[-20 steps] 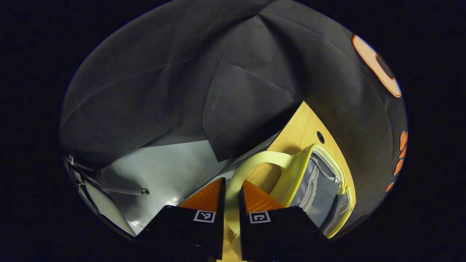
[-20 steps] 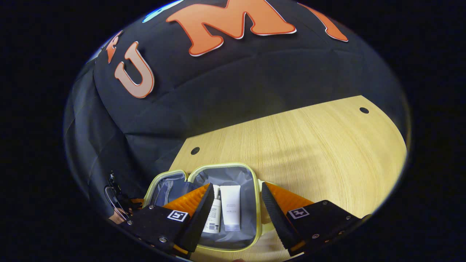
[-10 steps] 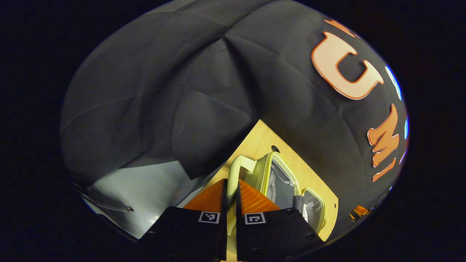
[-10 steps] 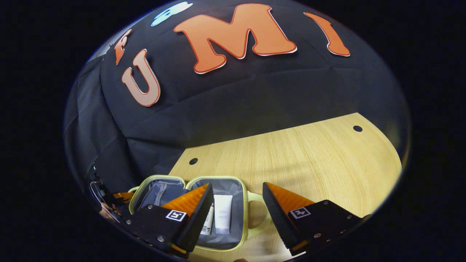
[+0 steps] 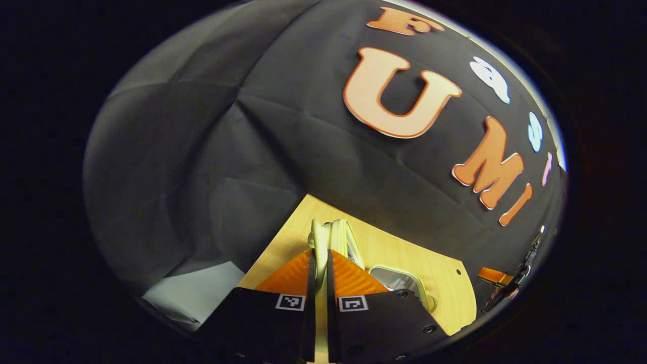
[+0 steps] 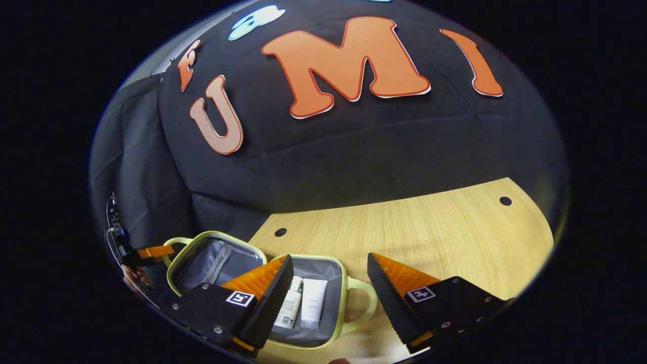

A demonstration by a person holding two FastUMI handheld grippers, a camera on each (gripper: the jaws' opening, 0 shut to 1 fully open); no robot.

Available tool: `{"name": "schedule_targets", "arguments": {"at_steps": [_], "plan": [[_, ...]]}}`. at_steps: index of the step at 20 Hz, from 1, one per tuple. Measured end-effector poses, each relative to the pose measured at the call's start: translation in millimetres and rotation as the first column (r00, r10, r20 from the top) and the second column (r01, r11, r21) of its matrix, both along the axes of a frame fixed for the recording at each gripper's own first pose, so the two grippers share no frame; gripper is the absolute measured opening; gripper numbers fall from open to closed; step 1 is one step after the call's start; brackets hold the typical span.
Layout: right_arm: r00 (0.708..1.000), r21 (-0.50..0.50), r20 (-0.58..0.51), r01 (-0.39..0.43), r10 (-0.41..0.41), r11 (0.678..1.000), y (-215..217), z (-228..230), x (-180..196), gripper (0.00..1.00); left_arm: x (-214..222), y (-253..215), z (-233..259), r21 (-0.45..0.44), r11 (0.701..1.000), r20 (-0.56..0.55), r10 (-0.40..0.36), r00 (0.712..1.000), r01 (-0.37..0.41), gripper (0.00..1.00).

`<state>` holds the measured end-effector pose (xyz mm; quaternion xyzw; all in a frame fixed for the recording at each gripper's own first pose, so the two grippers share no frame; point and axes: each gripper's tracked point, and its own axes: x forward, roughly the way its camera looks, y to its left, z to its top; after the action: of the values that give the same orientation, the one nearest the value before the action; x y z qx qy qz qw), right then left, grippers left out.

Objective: First open the suitcase, pack the skin care products into it, and then close the suitcase.

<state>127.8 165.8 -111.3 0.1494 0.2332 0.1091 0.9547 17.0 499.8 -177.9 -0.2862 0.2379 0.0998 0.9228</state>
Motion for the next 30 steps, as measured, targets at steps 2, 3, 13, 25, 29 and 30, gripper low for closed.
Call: {"name": "schedule_targets", "arguments": {"at_steps": [2,3,13,25,29,30], "plan": [[1.0,-0.004,0.01,-0.001,0.001,1.0,-6.5,2.8,0.5,0.94,1.9,-18.7,25.2,-0.003,1.0,0.044,-0.029,0.999,0.03,0.1],[1.0,-0.001,0.016,-0.005,0.005,1.0,-8.9,5.0,0.7,0.94,2.4,-28.1,35.0,-0.004,0.999,0.058,-0.048,0.997,0.048,0.1],[0.999,-0.003,0.052,-0.004,0.004,1.0,-44.0,11.2,-7.6,0.94,31.6,-146.5,101.3,-0.008,0.973,0.166,-0.224,0.96,0.229,0.1],[0.999,0.012,0.027,0.017,-0.018,1.0,-80.7,-6.6,-30.8,0.94,61.2,-311.5,91.9,-0.083,0.899,0.166,-0.413,0.896,0.43,0.11],[1.0,0.003,0.016,0.018,-0.018,1.0,-94.7,-13.4,-35.5,0.94,62.9,-374.7,61.8,-0.108,0.847,0.118,-0.508,0.853,0.52,0.11],[1.0,0.009,0.013,0.021,-0.021,1.0,-98.9,-15.1,-36.4,0.94,62.8,-386.1,55.2,-0.124,0.834,0.108,-0.527,0.843,0.537,0.11]]}}
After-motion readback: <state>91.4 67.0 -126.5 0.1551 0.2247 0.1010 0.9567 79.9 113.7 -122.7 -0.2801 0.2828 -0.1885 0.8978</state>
